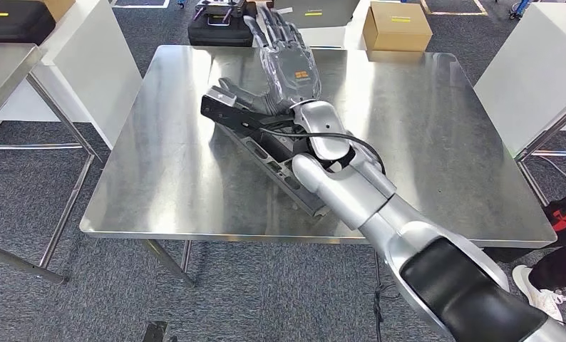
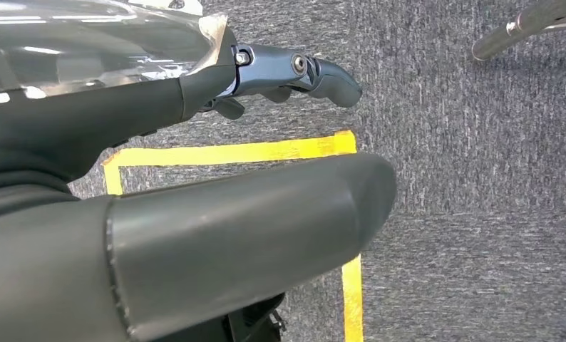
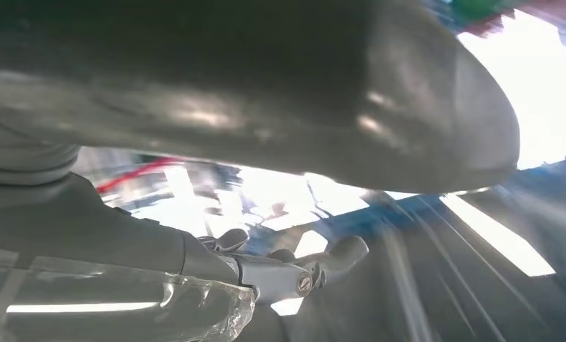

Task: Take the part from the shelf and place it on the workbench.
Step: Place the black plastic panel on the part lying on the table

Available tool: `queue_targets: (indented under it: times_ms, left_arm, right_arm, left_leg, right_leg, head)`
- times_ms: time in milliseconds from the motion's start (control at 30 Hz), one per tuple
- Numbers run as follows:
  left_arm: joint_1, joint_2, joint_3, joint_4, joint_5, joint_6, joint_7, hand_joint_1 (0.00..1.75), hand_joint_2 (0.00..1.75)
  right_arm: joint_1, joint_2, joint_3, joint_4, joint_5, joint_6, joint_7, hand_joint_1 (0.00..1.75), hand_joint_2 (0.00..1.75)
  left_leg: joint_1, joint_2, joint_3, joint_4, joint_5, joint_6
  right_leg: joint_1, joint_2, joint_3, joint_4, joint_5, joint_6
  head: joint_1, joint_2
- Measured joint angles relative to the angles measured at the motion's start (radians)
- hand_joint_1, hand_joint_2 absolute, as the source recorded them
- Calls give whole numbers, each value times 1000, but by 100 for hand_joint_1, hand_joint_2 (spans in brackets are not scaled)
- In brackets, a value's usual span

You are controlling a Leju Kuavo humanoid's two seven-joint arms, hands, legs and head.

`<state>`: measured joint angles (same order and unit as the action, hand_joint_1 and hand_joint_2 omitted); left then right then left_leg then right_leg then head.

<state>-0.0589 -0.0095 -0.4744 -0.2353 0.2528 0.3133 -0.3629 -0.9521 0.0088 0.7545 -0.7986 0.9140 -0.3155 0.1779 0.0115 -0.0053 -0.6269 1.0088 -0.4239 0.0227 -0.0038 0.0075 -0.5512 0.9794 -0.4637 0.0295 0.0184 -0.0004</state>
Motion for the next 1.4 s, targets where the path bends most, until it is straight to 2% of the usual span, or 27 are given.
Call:
queue_targets:
  times_ms: [67, 167, 267, 367, 467, 533, 633, 733, 833, 967, 1300, 1400]
  left_arm:
    - [6, 0, 0, 1, 4, 0, -9, 0, 0]
    - [12, 0, 0, 2, 9, 0, -22, 0, 0]
    - [17, 1, 0, 3, 10, -3, -29, 0, 0]
    - [19, 2, 0, 3, 6, -8, -28, 0, 0]
    - [19, 3, -3, 3, 0, -15, -26, 0, 0]
    - [19, 3, -7, 3, 0, -17, -27, 0, 0]
    - [19, 4, -9, 3, 3, -21, -29, 0, 0]
    - [18, 4, -9, 3, 12, -22, -35, 0, 0]
    - [19, 5, -9, 3, 24, -20, -43, 0, 0]
    - [20, 6, -9, 3, 45, -13, -58, 0, 0]
    - [25, 6, -6, 8, 61, -9, -79, 0, 0]
    - [25, 7, -6, 9, 68, -13, -80, 0, 0]
  right_arm:
    - [51, -6, -37, -152, -46, -28, -66, 0, 0]
    - [142, -15, -89, -374, -205, -35, -184, 0, 0]
    - [229, -26, -128, -561, -402, 0, -269, 0, 0]
    - [300, -33, -163, -684, -625, 58, -351, 0, 0]
    - [348, -38, -195, -752, -885, 164, -425, 0, 0]
    - [380, -42, -211, -790, -1068, 267, -448, 0, 0]
    - [434, -54, -221, -844, -1311, 439, -449, 0, 0]
    - [485, -66, -220, -887, -1455, 558, -440, 0, 0]
    - [526, -75, -216, -916, -1541, 637, -439, 0, 0]
    - [565, -82, -210, -938, -1598, 693, -435, 0, 0]
    - [627, -97, -208, -944, -1620, 728, -439, 0, 0]
    - [635, -98, -209, -944, -1590, 735, -449, 0, 0]
  left_leg:
    - [0, 0, 0, 0, 0, 0]
    - [0, -1, 0, 0, -1, 0]
    - [0, 0, 0, 0, -1, 0]
    - [0, 0, 0, 0, -1, 0]
    - [0, 0, 1, 0, -1, 0]
    - [0, 0, 1, 0, 0, 0]
    - [0, 0, 2, 0, 0, 0]
    - [0, 0, 1, 0, -1, 0]
    - [0, 0, 1, -1, -1, 0]
    - [0, 0, 1, -1, -1, 0]
    - [0, 0, 2, -1, -1, 0]
    - [-3, 0, 1, 3, -5, 5]
  right_leg:
    - [0, 0, 0, 0, 0, 0]
    - [0, 0, -1, -1, -1, -1]
    - [0, 0, -1, -1, -1, -1]
    - [0, 0, -1, -1, -1, -1]
    - [0, 0, 0, -1, 0, -1]
    - [0, 0, 0, 0, 0, 0]
    - [0, 0, 0, 0, 0, 0]
    - [0, 0, 0, 0, -1, -1]
    - [0, 0, 0, 0, -1, -1]
    - [0, 0, 0, 0, -1, -1]
    - [0, 0, 0, 0, -1, -1]
    - [-5, 0, 2, -3, -1, 3]
  head:
    - [0, 0]
    - [0, 0]
    - [0, 0]
    - [0, 0]
    - [0, 0]
    - [0, 0]
    - [0, 0]
    - [0, 0]
    - [0, 0]
    - [0, 0]
    - [0, 0]
    - [0, 0]
